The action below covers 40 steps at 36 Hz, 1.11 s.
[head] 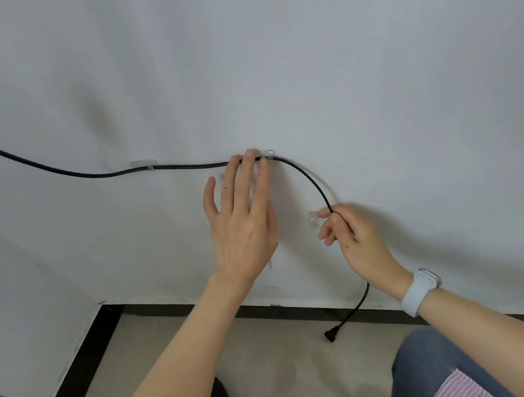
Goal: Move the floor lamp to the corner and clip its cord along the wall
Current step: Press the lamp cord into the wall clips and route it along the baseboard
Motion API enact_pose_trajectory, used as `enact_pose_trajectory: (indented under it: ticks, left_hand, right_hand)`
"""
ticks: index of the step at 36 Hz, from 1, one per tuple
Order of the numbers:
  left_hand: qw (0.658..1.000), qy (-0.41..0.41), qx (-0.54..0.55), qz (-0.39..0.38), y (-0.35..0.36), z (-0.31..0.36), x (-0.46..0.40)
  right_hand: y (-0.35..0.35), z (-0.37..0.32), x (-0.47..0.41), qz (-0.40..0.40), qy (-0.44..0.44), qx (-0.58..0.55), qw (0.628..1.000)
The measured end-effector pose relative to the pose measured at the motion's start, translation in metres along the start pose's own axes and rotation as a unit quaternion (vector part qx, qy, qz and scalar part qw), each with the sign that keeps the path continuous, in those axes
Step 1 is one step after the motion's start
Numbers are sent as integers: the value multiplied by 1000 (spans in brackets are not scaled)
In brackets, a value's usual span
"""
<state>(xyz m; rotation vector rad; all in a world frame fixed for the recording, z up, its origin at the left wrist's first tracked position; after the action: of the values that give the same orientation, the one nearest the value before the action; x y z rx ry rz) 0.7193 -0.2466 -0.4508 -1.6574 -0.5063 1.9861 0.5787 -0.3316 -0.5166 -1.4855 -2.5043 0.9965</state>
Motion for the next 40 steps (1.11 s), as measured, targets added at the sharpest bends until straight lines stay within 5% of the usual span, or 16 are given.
enact_pose_trajectory:
  ticks: [9,28,32,40]
  left_hand:
    - [1000,-2,-8,19,18,-3,12]
    - [996,66,-10,-59,65,2,51]
    - [996,74,-13,-48,67,1,53]
    - [998,55,17,-26,71,6,53]
  right_hand:
    - [24,32,7,-37,110,-153,981]
    - [22,51,9,122,133,-127,975]
    - [19,65,21,137,115,-128,976]
    - [43,92,29,83,212,-156,961]
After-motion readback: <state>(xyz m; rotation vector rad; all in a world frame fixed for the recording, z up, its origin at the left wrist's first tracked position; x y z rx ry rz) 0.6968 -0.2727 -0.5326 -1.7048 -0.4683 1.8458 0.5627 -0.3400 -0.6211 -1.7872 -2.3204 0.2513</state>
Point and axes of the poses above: each hand's wrist, its own x-axis away from the middle knuckle, its own y-axis out of the palm, z = x × y, the point moved 6 cm from there along -x, towards the middle knuckle, and after that the axes turned 15 degrees about x, right-handed, at the moved point
